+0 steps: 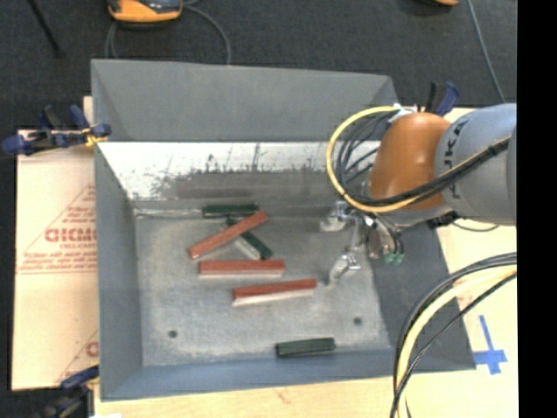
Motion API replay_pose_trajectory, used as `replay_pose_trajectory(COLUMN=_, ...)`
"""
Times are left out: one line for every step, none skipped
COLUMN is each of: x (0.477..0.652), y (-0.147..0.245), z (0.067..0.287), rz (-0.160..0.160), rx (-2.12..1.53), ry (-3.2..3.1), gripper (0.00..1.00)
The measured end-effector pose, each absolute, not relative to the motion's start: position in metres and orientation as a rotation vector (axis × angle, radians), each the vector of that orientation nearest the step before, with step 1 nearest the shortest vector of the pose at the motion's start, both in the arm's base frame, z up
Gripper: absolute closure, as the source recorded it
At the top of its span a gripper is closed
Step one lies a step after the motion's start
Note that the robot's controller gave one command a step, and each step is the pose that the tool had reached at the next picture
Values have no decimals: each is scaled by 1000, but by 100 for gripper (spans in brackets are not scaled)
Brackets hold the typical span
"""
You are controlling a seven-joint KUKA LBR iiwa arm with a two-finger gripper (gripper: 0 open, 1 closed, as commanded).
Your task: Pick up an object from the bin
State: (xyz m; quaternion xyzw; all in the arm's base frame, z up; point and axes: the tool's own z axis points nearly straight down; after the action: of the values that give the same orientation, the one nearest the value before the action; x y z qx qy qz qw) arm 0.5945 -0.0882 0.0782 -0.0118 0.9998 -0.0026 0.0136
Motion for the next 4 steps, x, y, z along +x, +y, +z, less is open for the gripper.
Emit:
replay_pose_trajectory(x=594, y=-88, z=78, rz=-8, rx=-39, ry=3116, gripper=0)
replay_pose_trajectory(x=594, y=-88, z=78, rz=-8, rx=-37, ry=3116, gripper=0)
replay_pose_trajectory(x=590, y=-80, z=101, rz=-3, rx=-189, ry=3134, gripper=0)
replay_pose_trajectory(x=567, y=-21, z=81, rz=-15, rx=-80, ry=3135, gripper=100)
